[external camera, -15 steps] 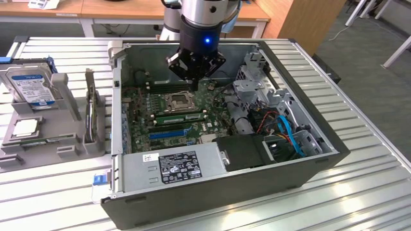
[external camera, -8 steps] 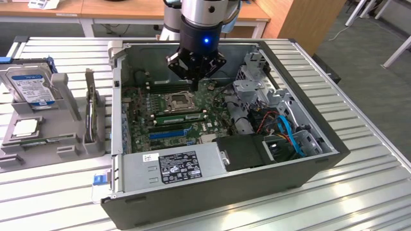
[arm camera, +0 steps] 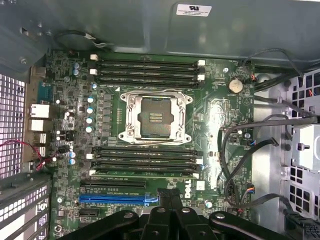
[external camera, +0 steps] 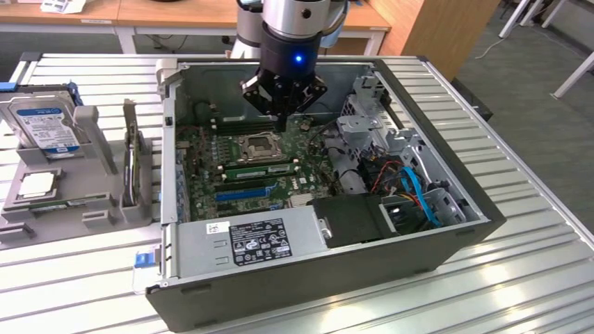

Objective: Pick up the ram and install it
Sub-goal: 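Press down the ram until it locks into place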

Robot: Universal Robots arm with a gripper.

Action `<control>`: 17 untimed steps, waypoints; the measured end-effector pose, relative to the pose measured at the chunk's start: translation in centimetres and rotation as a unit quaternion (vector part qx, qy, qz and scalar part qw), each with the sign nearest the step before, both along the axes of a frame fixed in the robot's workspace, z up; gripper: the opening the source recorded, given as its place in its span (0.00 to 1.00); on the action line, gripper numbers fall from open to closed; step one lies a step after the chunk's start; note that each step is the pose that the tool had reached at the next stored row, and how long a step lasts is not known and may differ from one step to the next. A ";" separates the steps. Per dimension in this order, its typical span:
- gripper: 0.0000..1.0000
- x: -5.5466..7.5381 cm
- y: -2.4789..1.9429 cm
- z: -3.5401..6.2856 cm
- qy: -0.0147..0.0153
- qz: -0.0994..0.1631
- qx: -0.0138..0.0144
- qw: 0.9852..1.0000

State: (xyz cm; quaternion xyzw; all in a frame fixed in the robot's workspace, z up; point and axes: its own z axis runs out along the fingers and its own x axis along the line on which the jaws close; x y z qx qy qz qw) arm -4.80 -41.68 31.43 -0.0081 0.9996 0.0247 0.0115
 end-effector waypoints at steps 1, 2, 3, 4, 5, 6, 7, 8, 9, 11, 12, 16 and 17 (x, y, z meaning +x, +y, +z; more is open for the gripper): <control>0.10 0.1 0.00 0.00 0.002 0.000 0.000 1.000; 0.10 0.1 0.00 0.01 0.004 0.000 0.000 1.000; 0.10 0.2 0.00 0.00 0.006 0.000 0.000 1.000; 0.10 0.3 0.00 0.01 0.009 0.000 0.000 1.000; 0.10 0.3 0.00 0.00 0.011 0.000 0.000 1.000; 0.10 0.4 0.00 0.01 0.013 0.000 0.000 1.000; 0.10 0.4 0.00 0.01 0.016 0.000 0.000 1.000; 0.10 0.5 0.00 0.01 0.018 0.000 0.000 1.000; 0.10 0.5 -0.01 0.01 0.020 0.000 0.000 1.000; 0.10 0.6 -0.01 0.01 0.023 0.000 0.000 1.000; 0.10 0.6 -0.01 0.01 0.024 0.000 0.000 1.000; 0.10 0.6 0.00 0.01 0.024 0.000 0.000 1.000; 0.10 0.6 0.00 0.01 0.024 0.000 0.000 1.000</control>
